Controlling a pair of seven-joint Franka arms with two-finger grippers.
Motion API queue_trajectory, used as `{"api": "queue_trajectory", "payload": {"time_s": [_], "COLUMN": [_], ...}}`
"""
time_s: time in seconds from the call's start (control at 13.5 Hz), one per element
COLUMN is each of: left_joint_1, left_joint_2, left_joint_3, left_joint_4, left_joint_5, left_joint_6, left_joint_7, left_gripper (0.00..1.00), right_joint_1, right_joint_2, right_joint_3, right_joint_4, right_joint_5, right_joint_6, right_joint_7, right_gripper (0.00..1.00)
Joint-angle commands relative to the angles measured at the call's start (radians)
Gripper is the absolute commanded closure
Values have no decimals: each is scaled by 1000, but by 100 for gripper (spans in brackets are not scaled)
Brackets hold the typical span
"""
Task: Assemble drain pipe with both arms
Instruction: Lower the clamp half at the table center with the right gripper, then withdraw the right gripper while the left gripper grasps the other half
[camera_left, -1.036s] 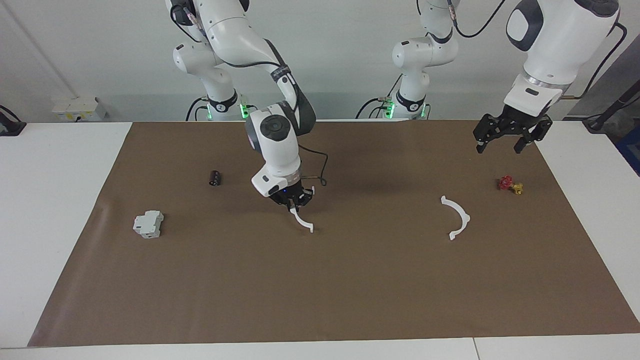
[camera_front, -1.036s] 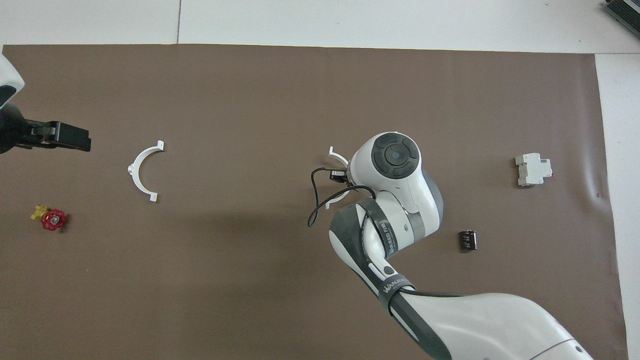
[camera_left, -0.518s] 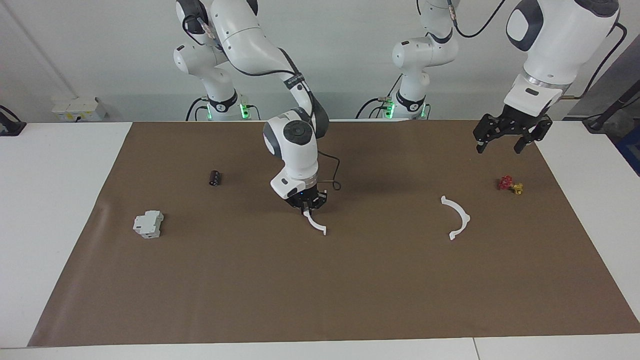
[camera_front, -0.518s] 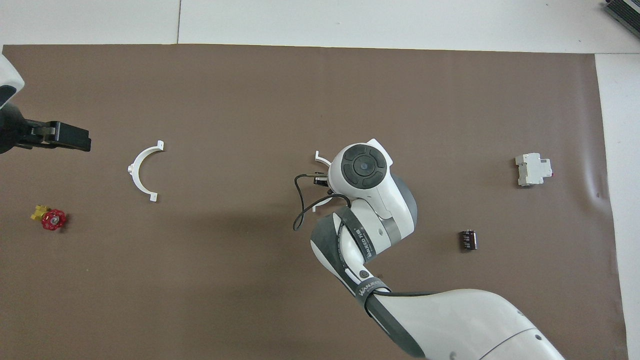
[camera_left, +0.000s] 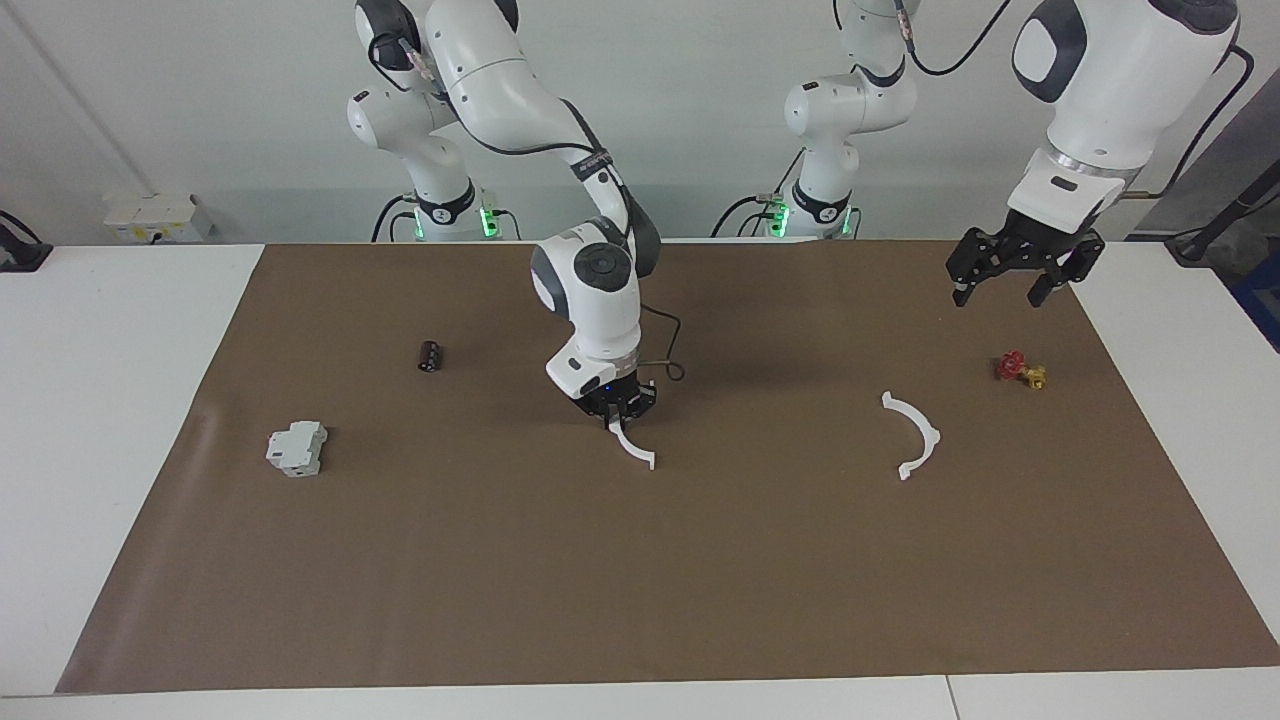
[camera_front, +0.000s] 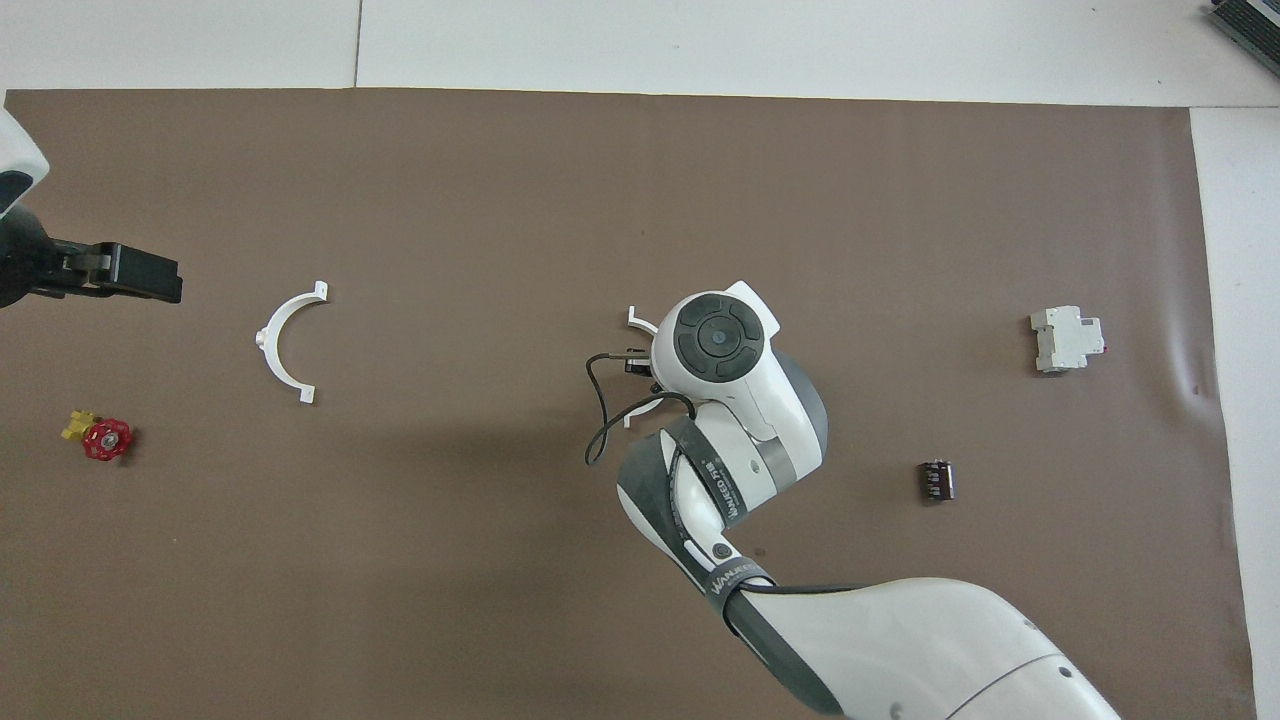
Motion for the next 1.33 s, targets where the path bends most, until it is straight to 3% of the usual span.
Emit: {"api": "queue_trajectory", "payload": {"time_s": [0.0, 0.3, 0.44, 0.52, 0.67, 0.81, 1.11, 1.26], "left_joint_1": [1, 1, 2, 2, 33, 42, 54, 76], "left_joint_2": [-8, -8, -16, -37, -114, -123, 28, 65], "left_joint_3": [7, 7, 8, 10, 10, 10, 10, 10], "left_joint_4": [-14, -15, -20, -77, -298, -458, -483, -536], "left_joint_5": [-14, -14, -14, -11, -10, -11, -11, -11], "left_joint_6": [4, -1, -3, 31, 313, 527, 706, 772], "left_joint_7": [4, 0, 5, 2, -1, -4, -59, -78], "left_gripper": [0, 0, 0, 0, 0, 0, 0, 0], "right_joint_1": [16, -16, -87, -131, -217, -318, -452, -500], "right_joint_2": [6, -62, -134, -174, -239, -297, -404, -435], "right_joint_3": [-3, -28, -34, -34, -34, -32, -32, -32], "right_joint_4": [3, 16, 16, 16, 20, 31, 22, 0], "right_joint_5": [-24, -26, -47, -67, -78, -75, -72, -72], "right_joint_6": [17, -15, -59, -94, -182, -280, -508, -593], "right_joint_7": [37, 22, 11, -29, -145, -280, -420, -466], "right_gripper": [0, 0, 0, 0, 0, 0, 0, 0]}}
